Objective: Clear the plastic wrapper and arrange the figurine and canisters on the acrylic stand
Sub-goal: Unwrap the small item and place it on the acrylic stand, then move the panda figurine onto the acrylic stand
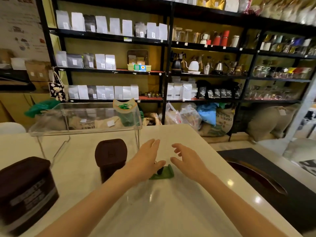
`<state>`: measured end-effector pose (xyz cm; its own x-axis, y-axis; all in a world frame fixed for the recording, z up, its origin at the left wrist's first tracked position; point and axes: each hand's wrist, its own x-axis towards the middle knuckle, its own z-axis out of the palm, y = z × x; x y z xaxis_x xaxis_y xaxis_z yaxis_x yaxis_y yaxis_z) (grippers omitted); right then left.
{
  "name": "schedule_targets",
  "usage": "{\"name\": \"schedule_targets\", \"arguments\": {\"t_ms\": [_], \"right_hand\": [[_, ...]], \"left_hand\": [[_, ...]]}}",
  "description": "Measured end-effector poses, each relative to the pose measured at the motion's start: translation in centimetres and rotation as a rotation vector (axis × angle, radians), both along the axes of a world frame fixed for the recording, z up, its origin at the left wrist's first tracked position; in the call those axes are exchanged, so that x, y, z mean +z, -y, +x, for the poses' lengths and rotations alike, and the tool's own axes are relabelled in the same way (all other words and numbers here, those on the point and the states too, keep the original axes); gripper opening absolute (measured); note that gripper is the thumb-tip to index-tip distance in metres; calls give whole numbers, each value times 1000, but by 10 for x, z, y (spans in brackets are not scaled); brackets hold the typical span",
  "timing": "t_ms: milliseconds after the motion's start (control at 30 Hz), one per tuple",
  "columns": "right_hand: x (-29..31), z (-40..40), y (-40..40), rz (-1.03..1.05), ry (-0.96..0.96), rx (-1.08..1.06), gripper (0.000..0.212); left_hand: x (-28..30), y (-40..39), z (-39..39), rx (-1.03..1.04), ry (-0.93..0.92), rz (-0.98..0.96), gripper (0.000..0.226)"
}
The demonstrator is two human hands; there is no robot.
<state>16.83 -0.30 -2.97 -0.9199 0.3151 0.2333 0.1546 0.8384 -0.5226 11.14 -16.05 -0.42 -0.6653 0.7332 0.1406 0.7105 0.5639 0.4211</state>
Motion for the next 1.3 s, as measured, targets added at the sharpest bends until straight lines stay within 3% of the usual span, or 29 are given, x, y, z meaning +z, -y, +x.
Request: {"name": "schedule_targets", "arguments": {"t_ms": [300,633,800,1000,1300], "right_hand": [[-42,15,4,156,128,105,53],[-37,10,-4,-7,92,173,54],[-25,5,-9,39,114,170,56],[8,5,-22,99,56,185,53],[101,-17,-19,59,-98,187,51]], "left_hand": [[-54,6,-6,109,132,30,67],[-43,2,-5,138,101,-37,42],[-26,0,-7,112,36,-155,40],[8,-10,-8,69,-61,-119,41],[99,3,-37,22,-142,141,36]]}}
